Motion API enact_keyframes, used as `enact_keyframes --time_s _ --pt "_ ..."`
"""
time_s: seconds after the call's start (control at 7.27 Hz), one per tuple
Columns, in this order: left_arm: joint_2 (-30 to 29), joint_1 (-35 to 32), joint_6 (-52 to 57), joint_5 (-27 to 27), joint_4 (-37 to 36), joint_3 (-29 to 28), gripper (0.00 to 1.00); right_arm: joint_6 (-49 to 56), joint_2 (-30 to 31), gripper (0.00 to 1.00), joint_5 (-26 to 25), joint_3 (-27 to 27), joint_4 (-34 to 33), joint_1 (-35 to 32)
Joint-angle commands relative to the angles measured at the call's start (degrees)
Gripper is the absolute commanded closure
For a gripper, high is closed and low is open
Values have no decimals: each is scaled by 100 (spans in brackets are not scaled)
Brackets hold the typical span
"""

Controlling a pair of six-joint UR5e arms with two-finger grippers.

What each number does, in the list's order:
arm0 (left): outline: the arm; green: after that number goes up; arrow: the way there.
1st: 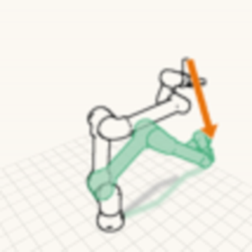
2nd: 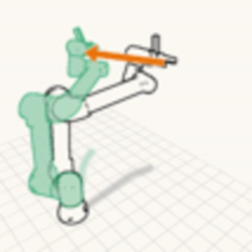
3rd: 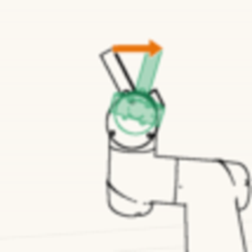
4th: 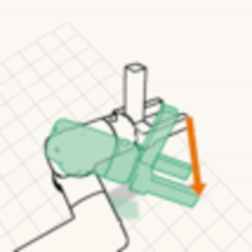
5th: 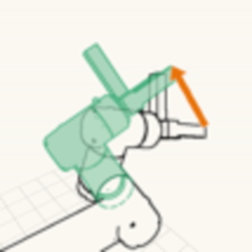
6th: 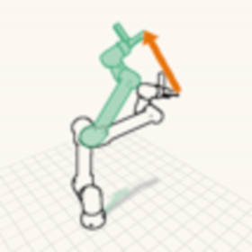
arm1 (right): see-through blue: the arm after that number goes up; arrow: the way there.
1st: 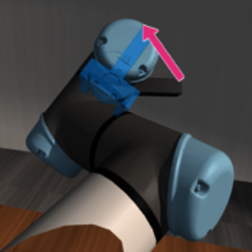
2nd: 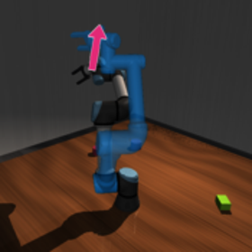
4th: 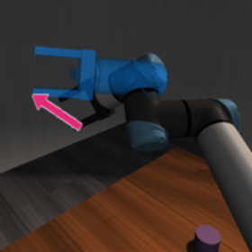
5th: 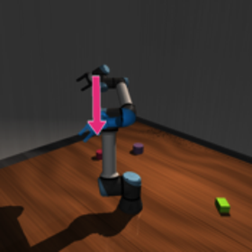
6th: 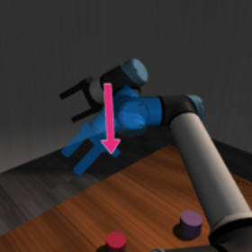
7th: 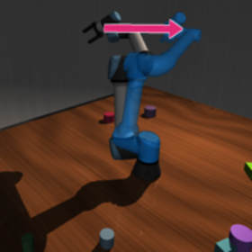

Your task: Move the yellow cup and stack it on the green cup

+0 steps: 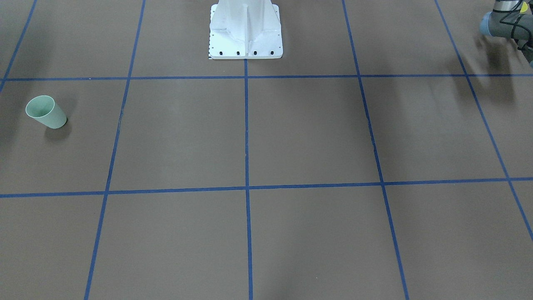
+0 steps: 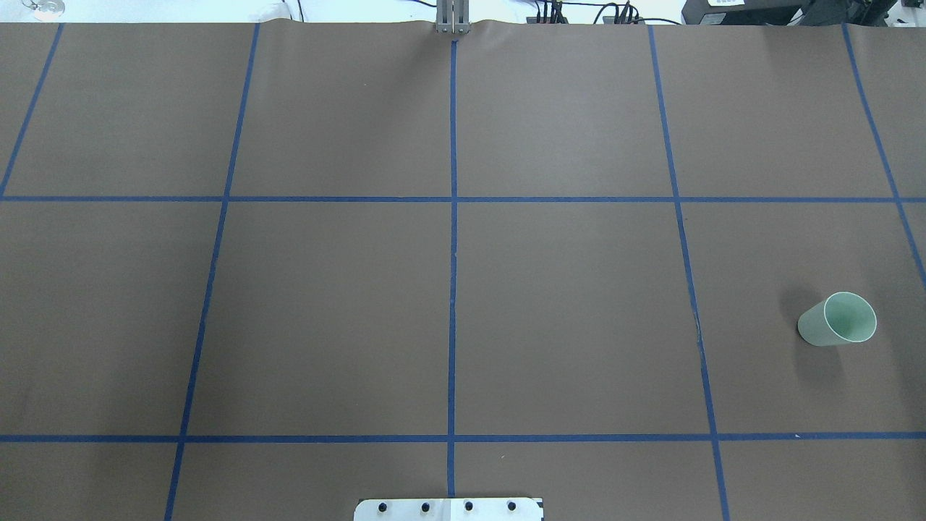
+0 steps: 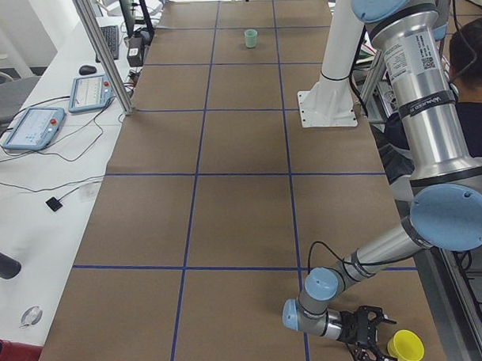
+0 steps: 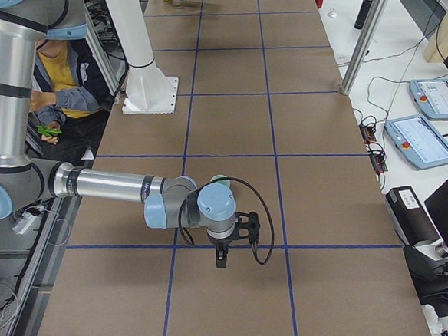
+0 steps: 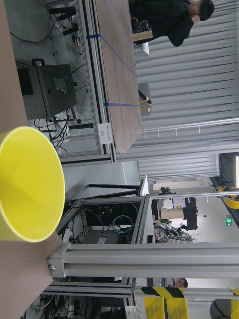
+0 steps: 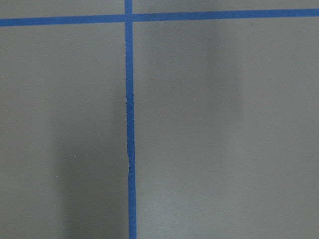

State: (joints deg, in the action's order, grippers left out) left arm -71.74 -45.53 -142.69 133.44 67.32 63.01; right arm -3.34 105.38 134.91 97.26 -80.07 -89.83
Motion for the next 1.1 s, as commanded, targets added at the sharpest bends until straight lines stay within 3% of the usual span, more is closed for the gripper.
enact_keyframes --time_s 0.0,0.28,0.41,0.69,0.83,0.96 --pt "2 0 92 16 27 -43 0 0 -8 0 0 4 0 0" --pt "2 0 93 103 18 -139 1 0 -9 0 0 12 0 0" --pt "2 0 92 112 9 -148 8 0 -9 0 0 13 0 0" --pt "2 0 110 104 9 -157 33 0 0 0 0 13 0 0" --pt "2 0 119 104 9 -148 58 0 -8 0 0 13 0 0" --pt "2 0 119 104 9 -157 65 0 -9 0 0 13 0 0"
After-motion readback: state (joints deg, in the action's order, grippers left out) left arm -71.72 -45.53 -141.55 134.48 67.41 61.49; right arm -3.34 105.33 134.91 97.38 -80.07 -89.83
